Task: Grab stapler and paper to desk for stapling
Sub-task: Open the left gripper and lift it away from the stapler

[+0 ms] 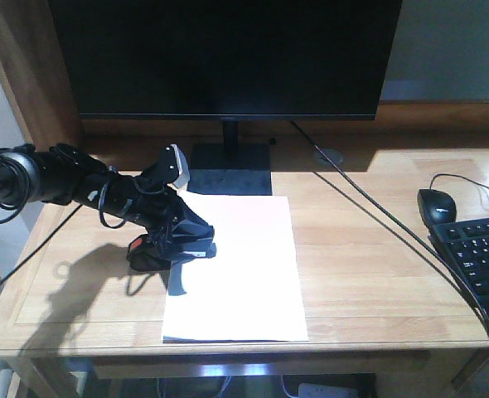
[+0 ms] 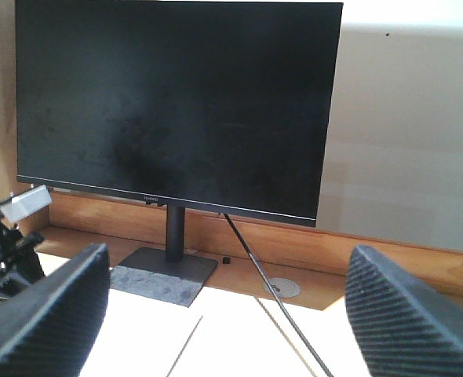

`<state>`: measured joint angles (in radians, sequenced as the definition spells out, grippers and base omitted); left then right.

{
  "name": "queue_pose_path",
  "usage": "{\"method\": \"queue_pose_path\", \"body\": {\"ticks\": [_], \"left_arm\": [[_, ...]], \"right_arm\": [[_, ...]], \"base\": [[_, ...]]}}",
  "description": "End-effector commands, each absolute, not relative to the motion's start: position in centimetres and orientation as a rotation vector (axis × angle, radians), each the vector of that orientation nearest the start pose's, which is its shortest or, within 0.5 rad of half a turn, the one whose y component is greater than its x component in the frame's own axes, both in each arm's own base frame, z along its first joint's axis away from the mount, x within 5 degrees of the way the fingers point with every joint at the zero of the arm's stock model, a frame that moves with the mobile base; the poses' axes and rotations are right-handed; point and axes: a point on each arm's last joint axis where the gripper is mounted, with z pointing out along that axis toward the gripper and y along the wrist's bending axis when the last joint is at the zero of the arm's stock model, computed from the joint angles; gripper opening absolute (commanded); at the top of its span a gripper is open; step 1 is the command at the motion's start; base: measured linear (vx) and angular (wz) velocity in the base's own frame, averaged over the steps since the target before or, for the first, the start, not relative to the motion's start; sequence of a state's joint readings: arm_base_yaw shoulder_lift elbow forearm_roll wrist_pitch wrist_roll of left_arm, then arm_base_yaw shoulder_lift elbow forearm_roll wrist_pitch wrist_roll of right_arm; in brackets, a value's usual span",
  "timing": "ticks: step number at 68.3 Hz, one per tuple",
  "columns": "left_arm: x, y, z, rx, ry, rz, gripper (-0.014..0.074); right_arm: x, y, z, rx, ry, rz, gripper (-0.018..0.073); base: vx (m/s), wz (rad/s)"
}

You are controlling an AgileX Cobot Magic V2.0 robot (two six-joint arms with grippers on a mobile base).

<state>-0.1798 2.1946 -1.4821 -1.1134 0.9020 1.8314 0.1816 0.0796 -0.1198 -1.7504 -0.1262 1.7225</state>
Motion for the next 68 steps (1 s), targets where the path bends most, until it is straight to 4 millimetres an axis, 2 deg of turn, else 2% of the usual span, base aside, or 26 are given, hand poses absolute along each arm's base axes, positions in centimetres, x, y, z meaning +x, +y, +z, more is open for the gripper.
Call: {"method": "queue_pose_path", "body": {"ticks": [1,10,34,39,49,68], "left_arm": [[41.7,-14.1,18.5,1.449,1.847,-0.633,-0.0006],[41.4,-13.1,21.5,1.45,1.872,-0.48,-0.0006],[39.7,-8.7,30.1,1.066,2.063,-0.153,-0.0006],[39.2,-7.8,31.7,0.905,2.111,-0.178,-0.0006],[37.4,-6.0,35.2,0.479,2.194,-0.326,-0.0006],[34.7,-2.9,39.1,0.257,2.156,-0.297,-0.0006]], "right_arm": [[5.5,1.9,25.5,-0.263,1.432,0.16,0.0592],[5.5,1.9,25.5,-0.263,1.432,0.16,0.0592],[5.5,1.9,25.5,-0.262,1.432,0.16,0.0592],[5.5,1.9,25.5,-0.262,1.432,0.16,0.0592],[5.5,1.9,25.5,-0.262,1.432,0.16,0.0592],[5.5,1.9,25.5,-0.262,1.432,0.16,0.0592]], "base": [[0.0,0.0],[0.0,0.0],[0.0,0.0],[0.0,0.0],[0.0,0.0],[0.0,0.0]]}}
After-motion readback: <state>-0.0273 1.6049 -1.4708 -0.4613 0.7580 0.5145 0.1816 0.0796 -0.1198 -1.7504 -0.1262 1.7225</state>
